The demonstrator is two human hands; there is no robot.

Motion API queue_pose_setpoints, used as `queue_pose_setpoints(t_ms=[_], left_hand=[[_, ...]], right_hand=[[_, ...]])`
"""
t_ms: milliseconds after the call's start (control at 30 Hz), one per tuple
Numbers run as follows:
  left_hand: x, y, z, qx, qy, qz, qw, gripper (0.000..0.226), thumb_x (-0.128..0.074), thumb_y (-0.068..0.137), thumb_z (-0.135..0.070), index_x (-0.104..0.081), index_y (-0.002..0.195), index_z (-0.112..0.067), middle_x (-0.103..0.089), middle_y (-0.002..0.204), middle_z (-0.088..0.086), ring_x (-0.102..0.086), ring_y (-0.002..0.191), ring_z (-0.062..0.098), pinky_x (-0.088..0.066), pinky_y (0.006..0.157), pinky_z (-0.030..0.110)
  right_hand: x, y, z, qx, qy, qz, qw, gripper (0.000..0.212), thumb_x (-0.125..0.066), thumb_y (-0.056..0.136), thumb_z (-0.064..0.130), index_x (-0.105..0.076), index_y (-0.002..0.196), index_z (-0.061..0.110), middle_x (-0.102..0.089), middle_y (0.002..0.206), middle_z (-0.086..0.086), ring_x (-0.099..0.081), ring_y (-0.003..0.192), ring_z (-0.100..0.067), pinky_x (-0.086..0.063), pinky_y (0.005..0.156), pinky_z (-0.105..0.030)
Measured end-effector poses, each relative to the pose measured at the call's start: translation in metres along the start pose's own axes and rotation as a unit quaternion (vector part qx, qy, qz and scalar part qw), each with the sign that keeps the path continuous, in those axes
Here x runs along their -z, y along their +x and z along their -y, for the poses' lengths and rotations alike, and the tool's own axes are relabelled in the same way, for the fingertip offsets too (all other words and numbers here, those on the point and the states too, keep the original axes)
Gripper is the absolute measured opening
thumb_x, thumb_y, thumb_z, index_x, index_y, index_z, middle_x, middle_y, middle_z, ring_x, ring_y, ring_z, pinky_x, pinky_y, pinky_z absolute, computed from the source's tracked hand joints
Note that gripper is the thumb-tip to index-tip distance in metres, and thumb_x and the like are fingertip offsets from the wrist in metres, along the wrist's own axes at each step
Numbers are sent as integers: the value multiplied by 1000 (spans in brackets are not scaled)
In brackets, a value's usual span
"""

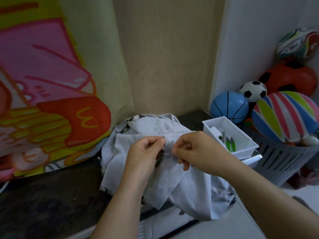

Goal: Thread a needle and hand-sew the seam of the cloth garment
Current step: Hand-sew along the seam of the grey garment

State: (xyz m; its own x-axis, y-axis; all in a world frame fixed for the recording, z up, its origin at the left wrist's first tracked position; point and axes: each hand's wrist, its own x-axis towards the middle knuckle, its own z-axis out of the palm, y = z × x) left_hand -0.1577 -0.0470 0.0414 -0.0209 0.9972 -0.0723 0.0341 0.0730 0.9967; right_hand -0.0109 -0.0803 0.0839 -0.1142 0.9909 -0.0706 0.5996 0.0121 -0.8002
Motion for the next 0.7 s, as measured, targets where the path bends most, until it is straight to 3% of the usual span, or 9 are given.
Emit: queue_pose_setpoints(t_ms=[267, 400, 533, 633, 700], left_hand=[[-1, -2, -2, -24, 10, -1, 1000, 7, -68, 86, -20, -71, 82, -25, -73, 78, -9, -67, 83, 6, -51, 77, 22], [-3, -5, -2, -82, 71, -18, 994, 11, -68, 86, -21, -68, 79, -29, -71, 78, -12, -66, 79, 1, -48, 66, 11], [-7, -13, -4, -191, 184, -53, 963, 11, -67, 87, -22, -65, 81, -30, -68, 80, -15, -63, 78, -2, -48, 67, 10], [-10, -17, -7, -286, 286, -35, 914, 7, -65, 89, -23, -65, 84, -28, -65, 83, -16, -60, 80, -3, -47, 71, 9], [-13, -19, -6, -300, 292, -20, 908, 9, -63, 89, -23, -61, 83, -30, -63, 84, -16, -59, 81, -3, -48, 72, 9]], right_hand=[[-1, 3, 0, -10, -2, 4, 1000, 14, -58, 91, 20, -66, 84, 11, -67, 62, 4, -64, 53, -5, -51, 60, -19], [-1, 4, 0, -16, 1, 6, 1000, 15, -58, 91, 19, -67, 83, 10, -67, 61, 4, -62, 51, -4, -52, 62, -23], [1, 5, 0, -30, 44, 16, 998, 15, -59, 91, 17, -68, 85, 5, -64, 58, 3, -59, 48, -5, -48, 53, -16], [4, 5, -1, -43, 103, 1, 994, 12, -61, 90, 14, -68, 87, 5, -64, 60, -1, -57, 47, -6, -48, 52, -17], [8, 5, -1, -46, 148, -26, 988, 5, -64, 88, 14, -67, 88, 10, -64, 59, -1, -56, 46, -6, -49, 53, -17]])
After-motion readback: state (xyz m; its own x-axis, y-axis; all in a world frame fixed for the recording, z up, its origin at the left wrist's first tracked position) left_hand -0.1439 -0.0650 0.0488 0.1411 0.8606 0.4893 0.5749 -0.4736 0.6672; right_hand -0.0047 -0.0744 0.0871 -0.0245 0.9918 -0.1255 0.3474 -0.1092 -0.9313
